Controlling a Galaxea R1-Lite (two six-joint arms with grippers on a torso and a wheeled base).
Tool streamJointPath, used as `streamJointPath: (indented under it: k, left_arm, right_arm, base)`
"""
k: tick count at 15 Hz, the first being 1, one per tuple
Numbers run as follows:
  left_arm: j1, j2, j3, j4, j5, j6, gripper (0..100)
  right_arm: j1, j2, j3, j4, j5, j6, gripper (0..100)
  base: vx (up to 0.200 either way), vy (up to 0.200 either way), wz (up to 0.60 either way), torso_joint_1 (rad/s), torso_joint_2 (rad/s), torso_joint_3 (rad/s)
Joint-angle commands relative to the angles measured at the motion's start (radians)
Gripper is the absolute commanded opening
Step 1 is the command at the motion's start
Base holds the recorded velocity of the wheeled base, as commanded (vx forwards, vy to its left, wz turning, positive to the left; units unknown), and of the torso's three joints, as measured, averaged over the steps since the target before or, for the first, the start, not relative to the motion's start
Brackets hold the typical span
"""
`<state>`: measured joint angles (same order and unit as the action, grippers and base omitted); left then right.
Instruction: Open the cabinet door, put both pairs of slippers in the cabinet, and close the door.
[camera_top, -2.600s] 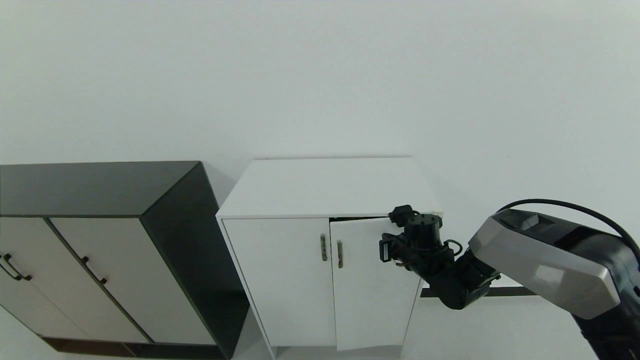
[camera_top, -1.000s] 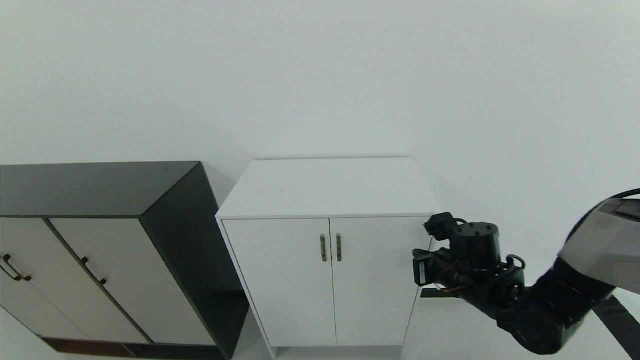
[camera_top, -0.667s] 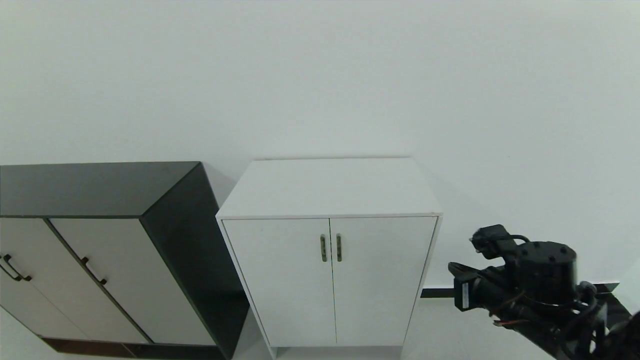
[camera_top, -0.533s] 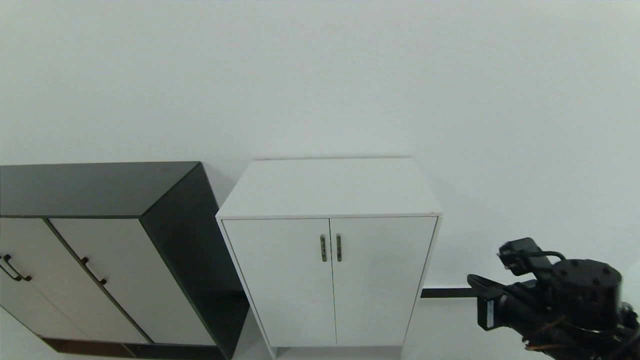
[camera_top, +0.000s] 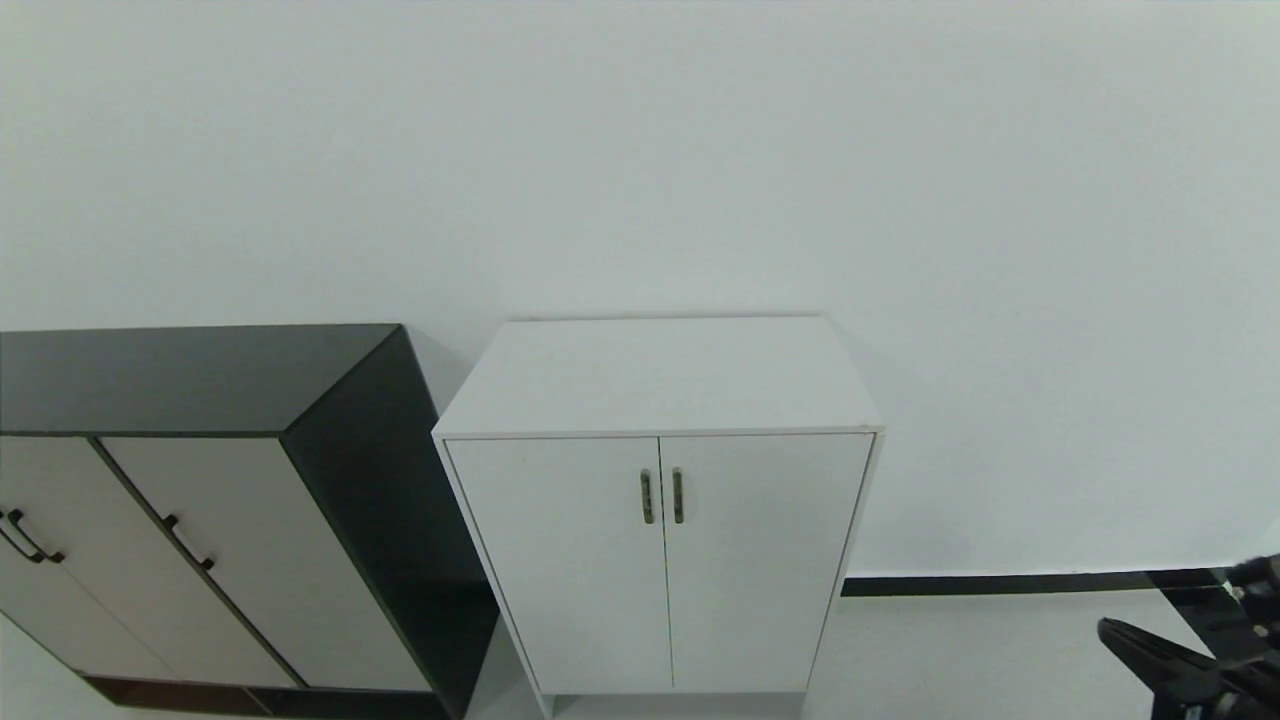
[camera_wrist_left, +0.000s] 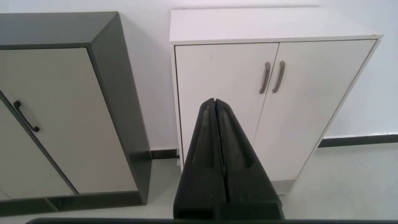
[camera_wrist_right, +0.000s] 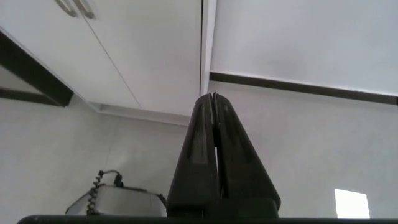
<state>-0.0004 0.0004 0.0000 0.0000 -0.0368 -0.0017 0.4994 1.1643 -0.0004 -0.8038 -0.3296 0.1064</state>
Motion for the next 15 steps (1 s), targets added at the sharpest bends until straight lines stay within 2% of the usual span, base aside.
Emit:
streamJointPath:
  k: [1,3,4,8,12,13,14,15]
  left_arm:
    - [-0.001,0.000,0.000,0.000,0.000,-0.001,0]
    - [-0.001,0.000,0.000,0.000,0.000,-0.001,0]
    - [0.000,0.000,0.000,0.000,0.000,0.000,0]
    - [-0.001,0.000,0.000,0.000,0.000,-0.001,0]
    - [0.000,0.000,0.000,0.000,0.000,-0.001,0]
    - [-0.001,0.000,0.000,0.000,0.000,0.000,0]
    - [-0.001,0.000,0.000,0.000,0.000,0.000,0]
    - [0.000,0.000,0.000,0.000,0.000,0.000,0]
  right_arm:
    - [0.005,-0.472,-0.003,0.364,0.026,-0.002,0]
    - [-0.010,-0.696,-0.012,0.581,0.040,-0.002,0]
    - [-0.031,-0.758,-0.007,0.624,0.060,-0.001,0]
    - [-0.068,-0.897,-0.001,0.781,0.267,-0.022,0]
    - [-0.097,-0.951,0.000,0.801,0.279,-0.088,0]
    - [-0.165,-0.954,-0.001,0.802,0.279,-0.097,0]
    - [-0.280,-0.989,0.000,0.802,0.280,-0.114,0]
    - [-0.338,-1.037,0.000,0.804,0.282,-0.122,0]
  base:
    - [0.000,0.000,0.00,0.000,0.00,0.000]
    - [0.000,0.000,0.00,0.000,0.00,0.000]
    - [0.000,0.000,0.00,0.000,0.00,0.000]
    - [0.000,0.000,0.00,0.000,0.00,0.000]
    - [0.000,0.000,0.00,0.000,0.00,0.000]
    - [0.000,0.000,0.00,0.000,0.00,0.000]
    - [0.000,0.000,0.00,0.000,0.00,0.000]
    - [0.000,0.000,0.00,0.000,0.00,0.000]
